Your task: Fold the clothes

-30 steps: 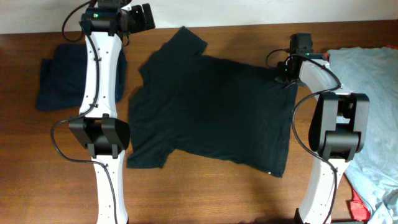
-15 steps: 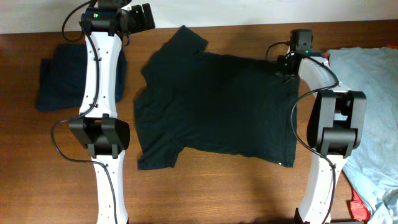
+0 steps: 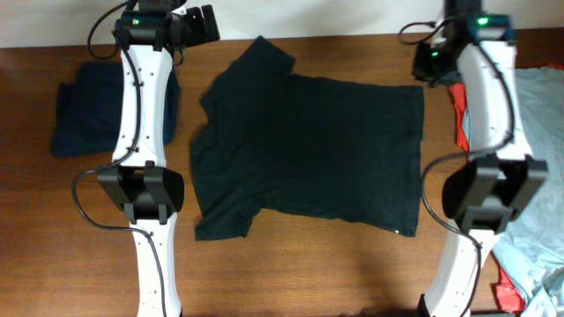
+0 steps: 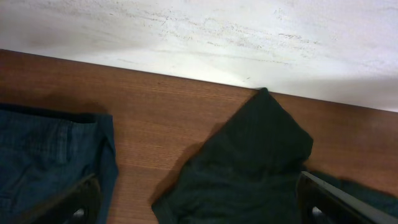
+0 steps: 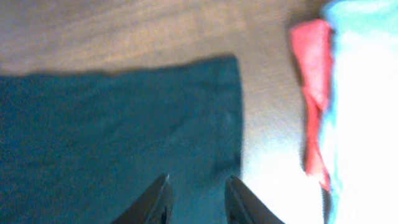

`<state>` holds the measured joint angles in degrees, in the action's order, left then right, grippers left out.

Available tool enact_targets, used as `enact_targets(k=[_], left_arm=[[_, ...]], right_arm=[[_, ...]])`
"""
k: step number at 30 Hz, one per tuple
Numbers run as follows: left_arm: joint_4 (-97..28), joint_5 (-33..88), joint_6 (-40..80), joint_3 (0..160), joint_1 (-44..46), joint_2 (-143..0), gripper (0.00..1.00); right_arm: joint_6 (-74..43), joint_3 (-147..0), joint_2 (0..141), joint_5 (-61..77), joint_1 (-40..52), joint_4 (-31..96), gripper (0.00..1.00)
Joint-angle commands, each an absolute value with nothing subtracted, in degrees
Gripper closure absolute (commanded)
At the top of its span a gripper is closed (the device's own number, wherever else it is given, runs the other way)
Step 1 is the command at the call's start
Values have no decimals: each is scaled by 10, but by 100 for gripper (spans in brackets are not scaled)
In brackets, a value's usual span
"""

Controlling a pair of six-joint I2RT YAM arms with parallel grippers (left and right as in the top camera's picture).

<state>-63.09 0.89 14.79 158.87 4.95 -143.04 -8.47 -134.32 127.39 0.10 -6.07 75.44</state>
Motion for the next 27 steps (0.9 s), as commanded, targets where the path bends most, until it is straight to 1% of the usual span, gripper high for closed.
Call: enact_targets(k=[1, 9, 13, 14, 17, 23, 27], left_arm=[[-631, 11, 147, 1596, 50, -1427, 1], [-631, 11, 147, 1596, 50, -1427, 1], [-631, 11, 147, 1596, 50, -1427, 1], [-631, 11, 147, 1596, 50, -1427, 1], [-631, 11, 147, 1596, 50, -1427, 1], [-631, 11, 147, 1596, 50, -1427, 1], [-631, 11, 147, 1596, 50, -1427, 1]], right_arm=[[-100, -1374, 1222, 4, -80, 801, 67], [-99, -1374, 1138, 2, -83, 904, 67], [-121, -1374, 1107, 2, -83, 968, 68], [-125, -1370, 1099, 2, -83, 974, 70], [-140, -1338, 1070, 2, -83, 973, 70], [-162, -1205, 969, 4, -82, 972, 71], [-183, -1059, 877, 4, -82, 927, 70]])
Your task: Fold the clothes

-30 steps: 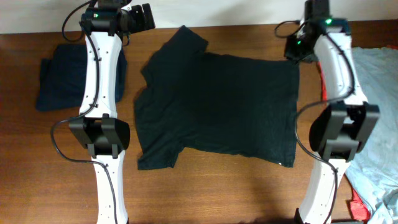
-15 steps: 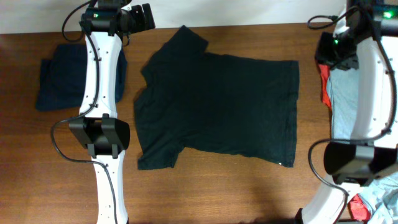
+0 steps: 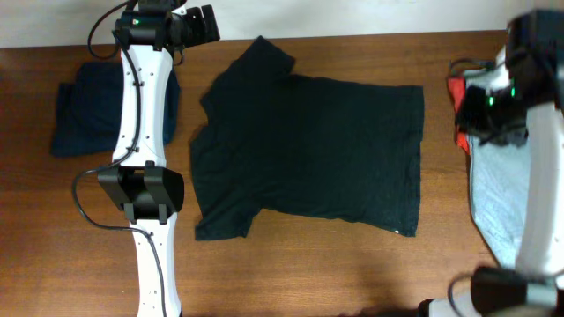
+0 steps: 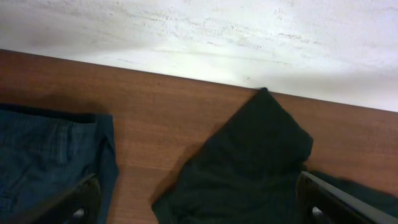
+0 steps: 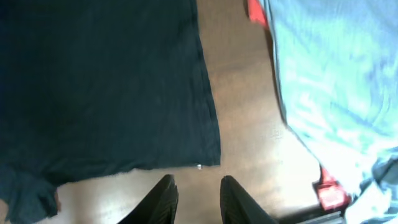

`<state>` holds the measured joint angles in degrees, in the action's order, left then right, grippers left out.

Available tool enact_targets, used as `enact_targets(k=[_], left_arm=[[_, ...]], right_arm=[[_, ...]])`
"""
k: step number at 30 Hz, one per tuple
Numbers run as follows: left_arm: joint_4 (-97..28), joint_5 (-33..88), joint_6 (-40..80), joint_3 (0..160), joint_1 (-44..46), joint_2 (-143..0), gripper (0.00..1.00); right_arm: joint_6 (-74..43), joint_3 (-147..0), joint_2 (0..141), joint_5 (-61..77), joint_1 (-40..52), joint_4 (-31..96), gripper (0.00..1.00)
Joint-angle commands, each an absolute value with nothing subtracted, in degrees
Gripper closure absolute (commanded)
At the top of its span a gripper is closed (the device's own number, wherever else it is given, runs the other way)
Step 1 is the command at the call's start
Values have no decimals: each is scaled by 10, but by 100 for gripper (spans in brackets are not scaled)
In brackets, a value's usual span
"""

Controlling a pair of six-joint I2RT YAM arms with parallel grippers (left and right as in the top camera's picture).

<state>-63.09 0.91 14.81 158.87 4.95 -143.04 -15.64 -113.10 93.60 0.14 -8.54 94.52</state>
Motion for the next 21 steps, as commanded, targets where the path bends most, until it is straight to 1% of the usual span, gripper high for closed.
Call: enact_targets(k=[1, 6, 13, 16, 18, 21], left_arm=[[-631, 11, 147, 1596, 50, -1427, 1], [-631, 11, 147, 1596, 50, -1427, 1], [-631, 11, 147, 1596, 50, -1427, 1], [-631, 11, 147, 1596, 50, -1427, 1], [-631, 11, 147, 1596, 50, -1427, 1], [-631, 11, 147, 1596, 50, -1427, 1]], right_arm=[[-190, -1019, 858, 4, -82, 910, 70], [-206, -812, 794, 33, -82, 817, 67], [-216, -558, 795, 138, -82, 648, 65], [-246, -492, 796, 133, -83, 582, 62], [-261, -468, 796, 124, -83, 554, 58], [-272, -445, 796, 106, -83, 528, 56]])
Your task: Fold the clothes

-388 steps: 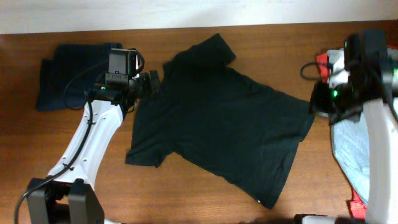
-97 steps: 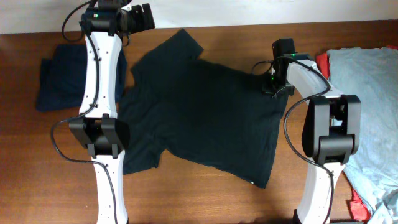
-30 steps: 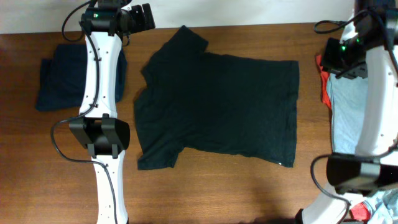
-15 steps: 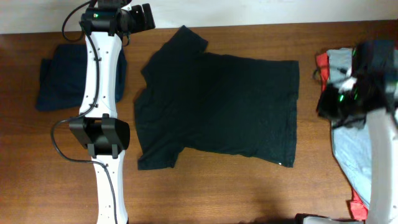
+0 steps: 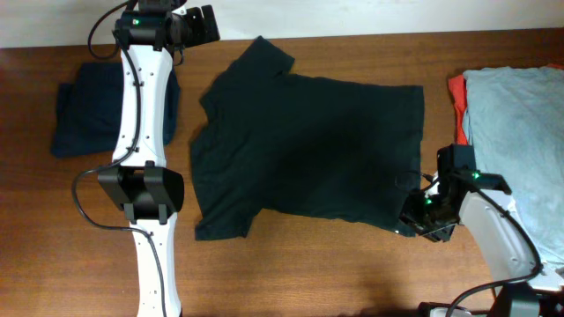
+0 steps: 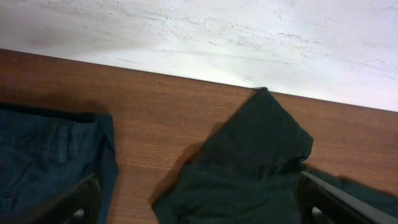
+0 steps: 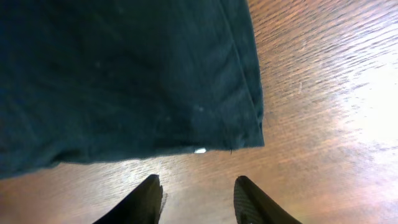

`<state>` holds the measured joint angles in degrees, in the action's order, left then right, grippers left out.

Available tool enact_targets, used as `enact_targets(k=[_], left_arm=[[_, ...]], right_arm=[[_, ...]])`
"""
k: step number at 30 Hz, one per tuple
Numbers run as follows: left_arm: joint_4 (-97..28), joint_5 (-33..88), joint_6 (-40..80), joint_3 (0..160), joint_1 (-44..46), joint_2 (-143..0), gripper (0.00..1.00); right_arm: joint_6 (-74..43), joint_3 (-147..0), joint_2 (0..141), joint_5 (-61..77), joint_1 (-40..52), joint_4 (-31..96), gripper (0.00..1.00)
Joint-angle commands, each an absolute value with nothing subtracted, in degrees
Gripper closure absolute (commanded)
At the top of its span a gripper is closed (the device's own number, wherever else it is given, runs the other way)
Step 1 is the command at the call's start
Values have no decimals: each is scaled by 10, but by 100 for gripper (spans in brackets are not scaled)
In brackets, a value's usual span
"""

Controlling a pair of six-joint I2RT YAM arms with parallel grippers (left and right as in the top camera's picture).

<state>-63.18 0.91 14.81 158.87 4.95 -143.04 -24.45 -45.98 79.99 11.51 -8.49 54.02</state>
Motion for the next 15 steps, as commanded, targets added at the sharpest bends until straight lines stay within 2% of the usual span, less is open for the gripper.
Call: enact_targets(k=[1, 15], left_arm=[[-631, 11, 147, 1596, 50, -1427, 1], [-631, 11, 147, 1596, 50, -1427, 1]], right_arm=[[-278, -439, 796, 89, -83, 524, 55], [-325, -377, 796, 53, -83, 455, 48]])
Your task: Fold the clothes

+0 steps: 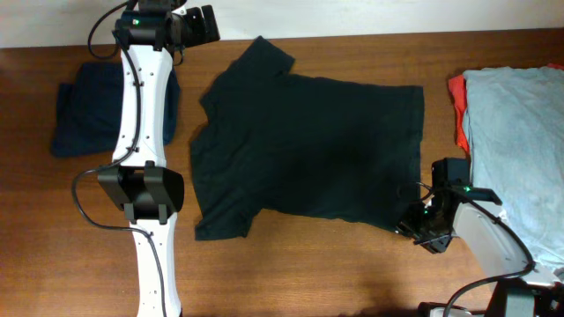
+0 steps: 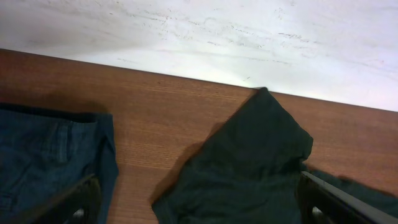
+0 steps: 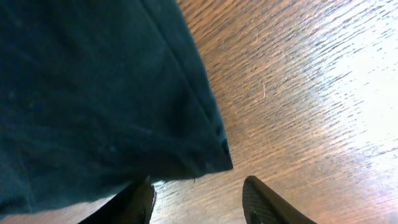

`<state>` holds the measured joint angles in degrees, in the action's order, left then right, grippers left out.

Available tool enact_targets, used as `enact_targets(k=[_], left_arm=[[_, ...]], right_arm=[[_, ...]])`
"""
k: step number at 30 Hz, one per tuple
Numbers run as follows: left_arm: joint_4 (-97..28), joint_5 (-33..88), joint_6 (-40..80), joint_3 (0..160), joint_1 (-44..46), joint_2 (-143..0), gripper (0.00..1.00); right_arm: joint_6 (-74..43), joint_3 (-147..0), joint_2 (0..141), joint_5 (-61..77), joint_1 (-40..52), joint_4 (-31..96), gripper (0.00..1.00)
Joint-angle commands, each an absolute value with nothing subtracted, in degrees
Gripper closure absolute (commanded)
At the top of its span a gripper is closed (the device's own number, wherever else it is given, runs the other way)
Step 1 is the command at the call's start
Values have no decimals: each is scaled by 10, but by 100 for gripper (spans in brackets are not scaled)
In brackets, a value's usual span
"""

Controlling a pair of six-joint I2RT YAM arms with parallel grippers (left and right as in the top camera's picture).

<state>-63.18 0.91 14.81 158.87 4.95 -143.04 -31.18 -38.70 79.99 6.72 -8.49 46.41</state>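
Note:
A dark green T-shirt (image 1: 308, 145) lies spread flat on the wooden table (image 1: 308, 273), collar side to the left. My right gripper (image 1: 421, 231) is open and low at the shirt's near right hem corner (image 3: 214, 158), which lies just ahead of its fingers (image 3: 264, 202) on bare wood. My left gripper (image 1: 204, 24) hangs open at the table's back edge, above the shirt's far sleeve (image 2: 261, 149), with nothing between its fingers (image 2: 84, 199).
Folded dark blue jeans (image 1: 84, 106) lie at the far left, also seen as jeans (image 2: 43, 155) by the left wrist. A light blue garment (image 1: 520, 141) over a red one (image 1: 458, 110) lies at the right edge. A white wall (image 2: 199, 31) borders the table's back.
My right gripper has dropped closer to the table and edged left toward the shirt's near right hem corner, which now fills more of its view. The left arm has not moved.
My right gripper first stood at the shirt's far right corner at the table's back. Then it hovered high at the right over the blue and red clothes. It later came down beside the near right hem corner, where it now sits lower. The left arm stayed still throughout.

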Motion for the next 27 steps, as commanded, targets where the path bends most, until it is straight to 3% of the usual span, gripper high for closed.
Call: enact_targets(k=[1, 23, 27], left_arm=[[-631, 11, 147, 1596, 50, -1427, 1], [-631, 11, 147, 1596, 50, -1427, 1], [-631, 11, 147, 1596, 50, -1427, 1]], right_arm=[[-325, -375, 796, 53, -83, 451, 48], [-350, -372, 853, 40, -83, 404, 49], [-350, -372, 855, 40, -83, 400, 60]])
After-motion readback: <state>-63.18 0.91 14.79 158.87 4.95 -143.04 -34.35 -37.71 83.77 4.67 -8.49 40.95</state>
